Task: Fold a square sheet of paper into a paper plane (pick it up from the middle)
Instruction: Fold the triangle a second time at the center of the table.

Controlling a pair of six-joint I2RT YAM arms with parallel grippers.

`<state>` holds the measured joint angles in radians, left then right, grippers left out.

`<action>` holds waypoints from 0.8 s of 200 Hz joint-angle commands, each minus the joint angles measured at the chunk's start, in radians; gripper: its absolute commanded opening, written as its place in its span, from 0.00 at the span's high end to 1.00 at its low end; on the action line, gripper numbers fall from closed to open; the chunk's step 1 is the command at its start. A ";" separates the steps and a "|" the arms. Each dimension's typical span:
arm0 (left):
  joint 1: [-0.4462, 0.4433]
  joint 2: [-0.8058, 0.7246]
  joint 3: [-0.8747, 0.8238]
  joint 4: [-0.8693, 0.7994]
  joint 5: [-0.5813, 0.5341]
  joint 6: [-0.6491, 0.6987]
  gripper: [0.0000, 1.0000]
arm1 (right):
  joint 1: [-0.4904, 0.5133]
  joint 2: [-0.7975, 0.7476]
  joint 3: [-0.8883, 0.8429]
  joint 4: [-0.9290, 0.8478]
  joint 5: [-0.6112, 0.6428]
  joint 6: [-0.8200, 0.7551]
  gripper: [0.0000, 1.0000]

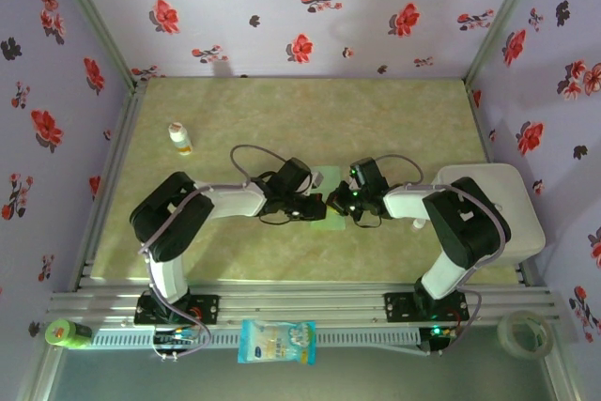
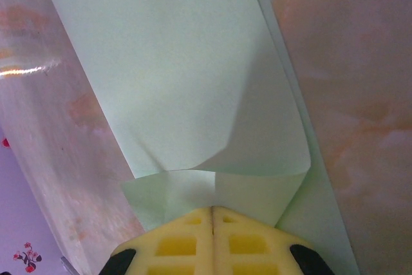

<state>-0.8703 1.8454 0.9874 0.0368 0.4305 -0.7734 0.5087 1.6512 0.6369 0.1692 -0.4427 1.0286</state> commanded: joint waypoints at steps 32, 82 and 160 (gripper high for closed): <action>-0.001 0.037 -0.021 -0.013 -0.030 0.015 1.00 | 0.005 0.019 0.007 -0.084 0.040 -0.022 1.00; 0.000 0.009 -0.097 0.018 -0.063 0.009 1.00 | 0.005 0.023 0.004 -0.106 0.054 -0.035 1.00; 0.005 -0.043 -0.214 0.110 -0.061 -0.029 1.00 | 0.005 0.038 -0.002 -0.131 0.073 -0.056 1.00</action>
<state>-0.8703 1.8206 0.8391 0.1856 0.3809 -0.7788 0.5133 1.6512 0.6441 0.1448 -0.4423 1.0012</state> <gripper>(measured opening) 0.045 0.046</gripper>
